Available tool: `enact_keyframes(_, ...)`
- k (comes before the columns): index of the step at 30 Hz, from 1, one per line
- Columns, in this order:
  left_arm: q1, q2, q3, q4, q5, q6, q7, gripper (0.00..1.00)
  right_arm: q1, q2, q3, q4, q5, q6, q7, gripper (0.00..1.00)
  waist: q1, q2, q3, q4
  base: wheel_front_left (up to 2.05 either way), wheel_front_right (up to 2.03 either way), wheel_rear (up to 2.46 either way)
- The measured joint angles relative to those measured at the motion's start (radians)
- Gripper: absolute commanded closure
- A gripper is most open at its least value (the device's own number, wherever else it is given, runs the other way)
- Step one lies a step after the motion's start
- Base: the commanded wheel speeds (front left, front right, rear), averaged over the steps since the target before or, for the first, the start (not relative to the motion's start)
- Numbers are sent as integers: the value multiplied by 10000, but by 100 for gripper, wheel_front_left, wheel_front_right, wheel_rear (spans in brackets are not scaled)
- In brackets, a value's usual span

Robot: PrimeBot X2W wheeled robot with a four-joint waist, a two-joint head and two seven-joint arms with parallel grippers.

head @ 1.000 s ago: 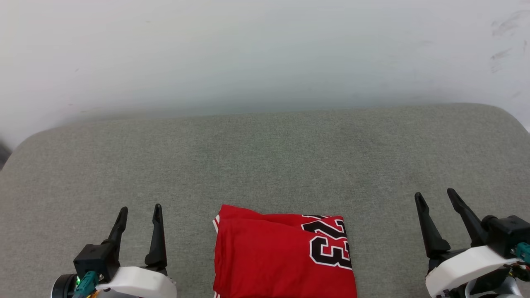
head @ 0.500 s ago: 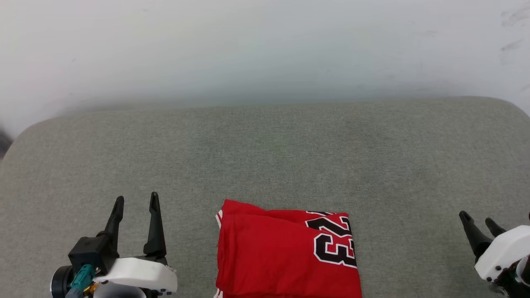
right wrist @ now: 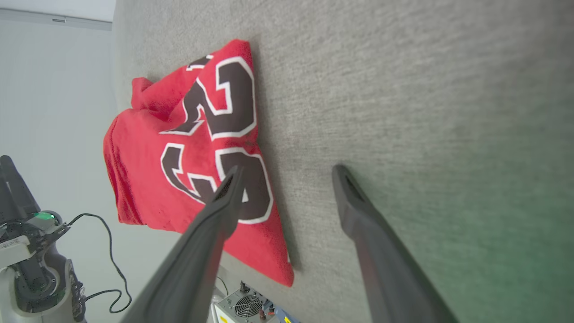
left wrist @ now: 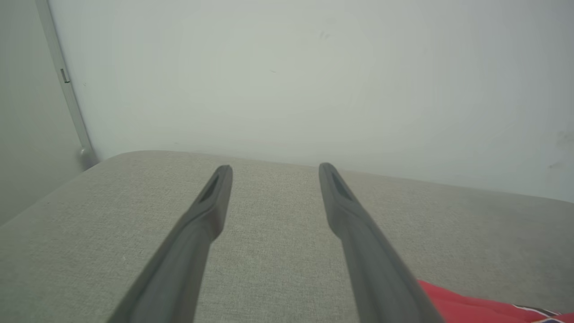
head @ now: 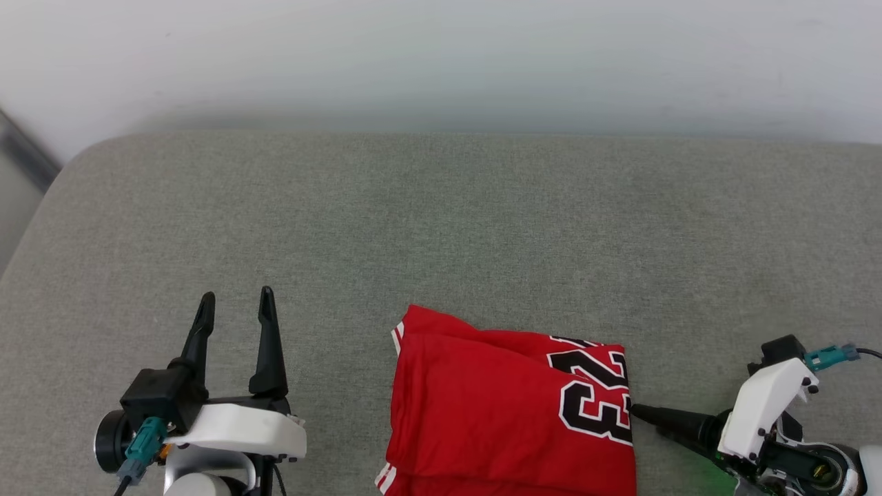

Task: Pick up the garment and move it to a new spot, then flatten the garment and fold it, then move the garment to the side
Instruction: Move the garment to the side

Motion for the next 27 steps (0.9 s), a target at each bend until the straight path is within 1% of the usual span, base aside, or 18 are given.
enact_keyframes(4,-249,-136,-10,96,92,-123,-12,0,-197,280,-48,330,721,2,485,0,0,0,263,184,0,0,0)
enact_keyframes(9,-346,-238,35,186,222,-284,-13,0,-523,418,136,980,1179,10,410,0,0,0,432,362,0,0,0)
enact_keyframes(10,-381,-251,44,201,251,-313,-13,0,-579,416,221,1068,1218,10,395,20,0,0,448,386,0,0,0)
enact_keyframes(11,-404,-261,56,211,257,-337,-13,0,-623,416,305,1137,1223,10,318,71,0,0,457,406,0,0,0)
enact_keyframes(12,-410,-263,63,221,268,-360,-13,0,-671,420,380,1212,1281,10,251,100,0,0,462,419,0,0,0)
enact_keyframes(16,-409,-309,82,305,345,-408,-13,0,-782,466,817,1323,1244,4,-159,100,1,0,353,407,0,0,0)
enact_keyframes(19,-381,-314,69,382,359,-449,-13,0,-780,357,1191,1145,1124,0,-546,100,0,0,176,342,0,0,0)
enact_keyframes(22,-256,-314,54,456,407,-453,-13,0,-781,-115,1848,683,700,0,-1087,100,1,0,-39,214,0,0,0)
enact_keyframes(27,-134,-351,111,437,416,-407,-13,0,-768,-886,2740,313,58,0,-1747,100,0,0,-351,-167,0,0,0)
